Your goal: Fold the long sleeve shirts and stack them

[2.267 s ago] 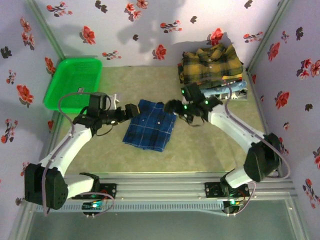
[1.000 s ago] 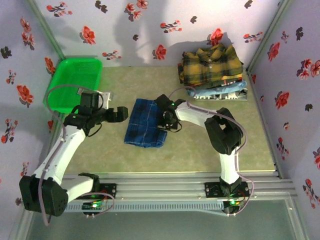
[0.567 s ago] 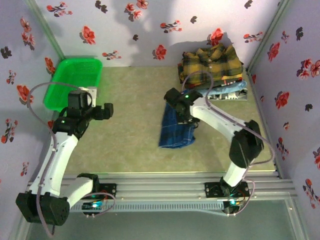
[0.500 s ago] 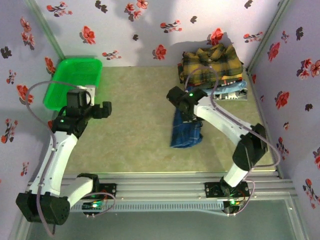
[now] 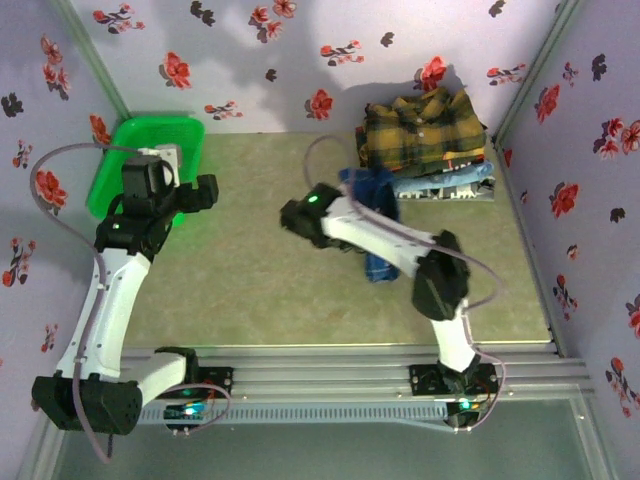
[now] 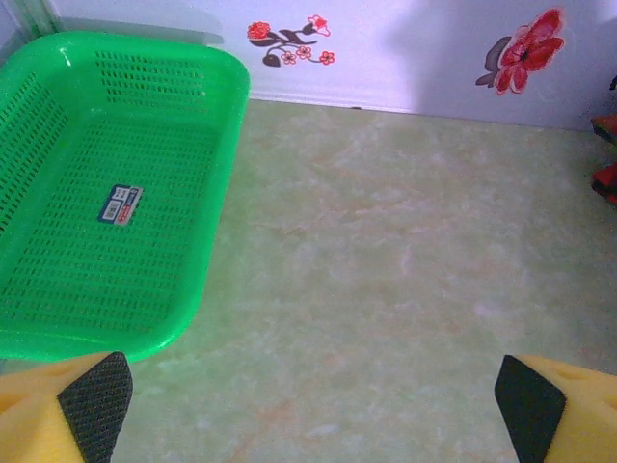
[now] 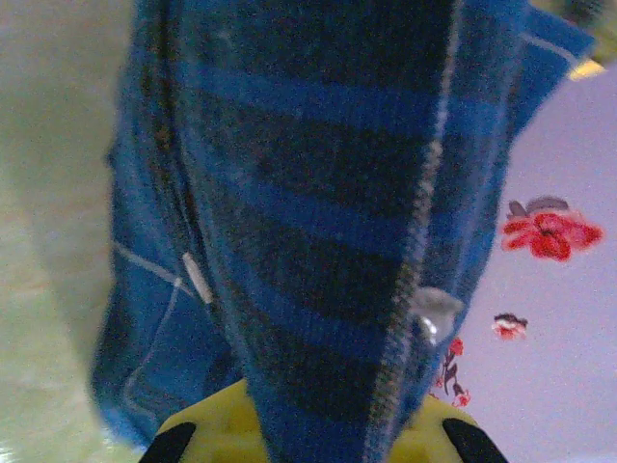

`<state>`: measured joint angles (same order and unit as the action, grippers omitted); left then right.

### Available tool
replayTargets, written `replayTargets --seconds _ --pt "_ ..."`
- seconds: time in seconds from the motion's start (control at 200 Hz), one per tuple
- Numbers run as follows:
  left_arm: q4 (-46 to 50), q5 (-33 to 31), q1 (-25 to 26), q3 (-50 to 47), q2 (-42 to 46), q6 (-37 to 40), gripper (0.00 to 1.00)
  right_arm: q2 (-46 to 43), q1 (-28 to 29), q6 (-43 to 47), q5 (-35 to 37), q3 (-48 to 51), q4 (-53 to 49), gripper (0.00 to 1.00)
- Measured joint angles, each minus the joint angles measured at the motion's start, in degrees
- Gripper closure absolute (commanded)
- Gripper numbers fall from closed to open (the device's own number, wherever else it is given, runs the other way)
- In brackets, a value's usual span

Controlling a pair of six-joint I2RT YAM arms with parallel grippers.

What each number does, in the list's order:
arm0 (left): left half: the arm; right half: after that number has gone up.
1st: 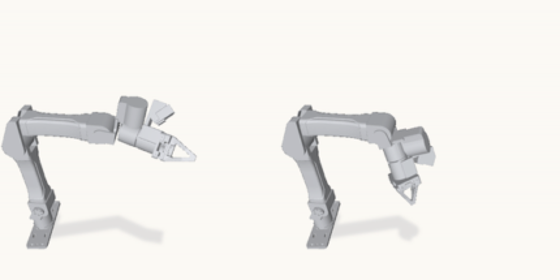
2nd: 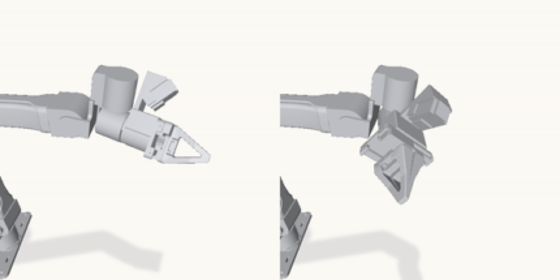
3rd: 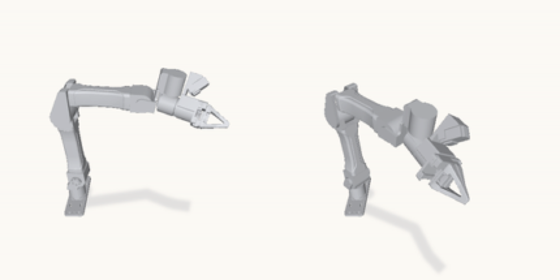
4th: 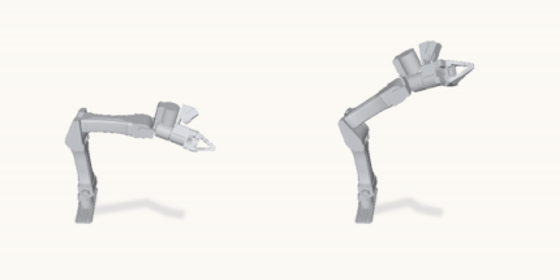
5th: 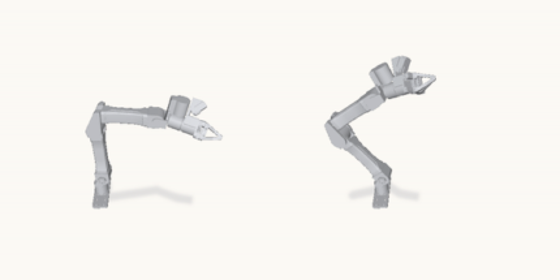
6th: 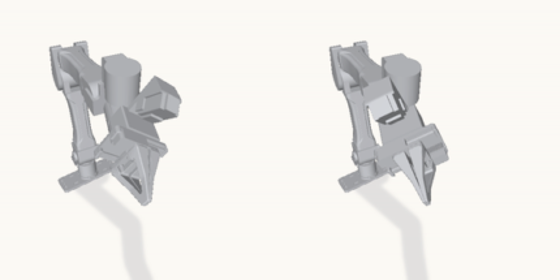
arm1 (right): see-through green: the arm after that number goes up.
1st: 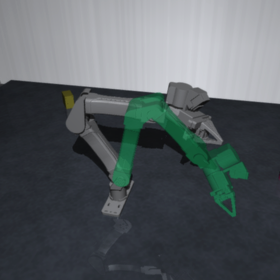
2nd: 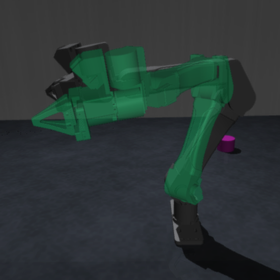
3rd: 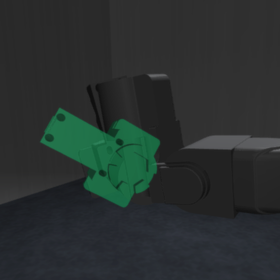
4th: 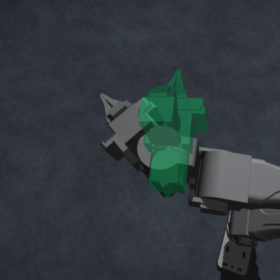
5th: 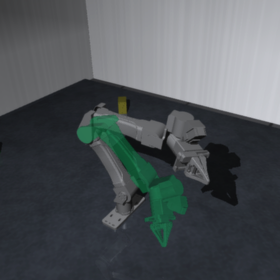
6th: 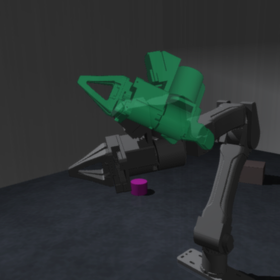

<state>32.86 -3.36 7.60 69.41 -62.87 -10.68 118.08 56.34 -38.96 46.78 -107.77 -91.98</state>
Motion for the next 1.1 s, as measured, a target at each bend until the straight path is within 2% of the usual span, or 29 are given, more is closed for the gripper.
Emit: replayTargets --seconds 0.155,0.29,0.34,0.445,0.545,0.615,0.71,0.885,1.01,1.1 --pt "1.01 0.48 0.00 -1.81 2.62 -0.87 0.00 15.39 4.92 3.61 -4.96 -9.44 1.20 1.00" --pt "2.51 0.52 0.00 -3.58 5.81 -1.03 0.00 21.53 7.21 7.37 -9.66 -18.01 2.43 0.98" --pt "2.82 0.50 0.00 -4.24 6.69 -1.03 0.00 21.81 7.50 8.68 -12.24 -19.06 3.63 0.92" --pt "3.37 0.39 0.00 -5.16 7.41 -1.03 0.00 21.81 7.52 11.06 -18.45 -19.91 5.73 0.73" --pt "3.45 0.39 0.00 -5.81 7.41 -1.31 0.00 21.84 7.39 12.59 -26.05 -19.61 8.35 0.61" --pt "3.54 0.42 0.00 -6.32 7.41 -1.88 0.00 21.62 7.21 13.03 -31.74 -18.53 10.97 0.49" --pt "3.54 0.42 0.00 -7.17 7.41 -3.02 0.00 19.82 6.60 13.00 -40.83 -14.23 16.76 0.39" --pt "3.96 0.48 0.00 -8.39 7.52 -6.45 0.00 9.31 4.59 9.84 -56.94 -2.25 28.24 0.35" --pt "4.24 1.11 0.00 -9.55 7.76 -10.49 0.00 -2.10 1.88 6.36 -64.13 5.60 34.49 0.33" --pt "3.56 5.03 0.00 -11.56 7.32 -14.69 0.00 -9.99 -1.14 4.66 -66.66 9.42 36.81 0.34"
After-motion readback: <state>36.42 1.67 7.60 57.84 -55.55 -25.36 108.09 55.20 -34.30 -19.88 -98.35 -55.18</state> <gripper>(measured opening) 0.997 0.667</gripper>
